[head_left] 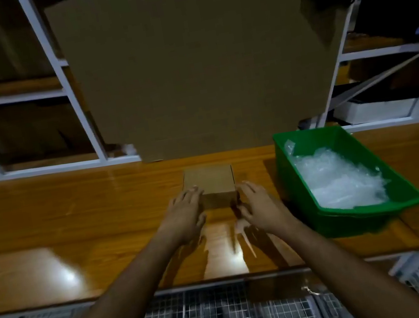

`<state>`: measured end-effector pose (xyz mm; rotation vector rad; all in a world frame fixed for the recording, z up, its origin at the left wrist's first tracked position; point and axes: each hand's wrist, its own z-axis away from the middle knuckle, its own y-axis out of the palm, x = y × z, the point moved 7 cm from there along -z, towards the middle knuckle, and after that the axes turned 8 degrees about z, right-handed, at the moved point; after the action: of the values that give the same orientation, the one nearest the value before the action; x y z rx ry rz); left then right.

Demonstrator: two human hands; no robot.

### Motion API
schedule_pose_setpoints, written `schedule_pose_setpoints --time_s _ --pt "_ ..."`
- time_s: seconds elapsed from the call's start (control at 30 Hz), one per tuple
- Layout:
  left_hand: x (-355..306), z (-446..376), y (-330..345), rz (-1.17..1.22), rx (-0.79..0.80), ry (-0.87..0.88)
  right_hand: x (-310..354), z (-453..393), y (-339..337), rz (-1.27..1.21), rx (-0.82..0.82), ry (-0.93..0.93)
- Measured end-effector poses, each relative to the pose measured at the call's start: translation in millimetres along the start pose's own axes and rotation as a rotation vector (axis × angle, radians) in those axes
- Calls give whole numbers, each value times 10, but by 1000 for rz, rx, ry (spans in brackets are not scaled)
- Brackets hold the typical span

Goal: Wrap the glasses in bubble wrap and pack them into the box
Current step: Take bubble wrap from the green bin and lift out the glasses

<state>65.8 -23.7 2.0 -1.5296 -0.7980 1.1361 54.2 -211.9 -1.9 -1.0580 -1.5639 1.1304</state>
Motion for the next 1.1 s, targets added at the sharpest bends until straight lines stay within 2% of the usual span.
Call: schedule_pose_setpoints --time_s 0.13,0.2,0.4,0.57,0.7,0.83,0.9,1.0,1.1 --pt "236 -69 129 80 47 -201 80 -21 254 -102 164 54" --pt "324 -118 217 109 64 -255 136 -36 341 -116 175 64" --pt "496 -172 418 286 111 -279 119 -132 600 -163 234 142" --pt "535 -85 425 595 -9 -192 25 -111 671 -296 153 178" --pt "537 28 546 745 33 -151 120 -21 660 -360 45 162" --pt "681 40 407 792 -191 -193 221 54 707 -354 -14 211" --pt "865 -21 309 786 -249 -242 238 71 738 -354 -16 227" --pt "1099 -167 279 858 -150 -294 278 99 738 -335 -43 220" --pt "1110 -254 278 855 -30 -265 292 109 741 -301 -51 234"
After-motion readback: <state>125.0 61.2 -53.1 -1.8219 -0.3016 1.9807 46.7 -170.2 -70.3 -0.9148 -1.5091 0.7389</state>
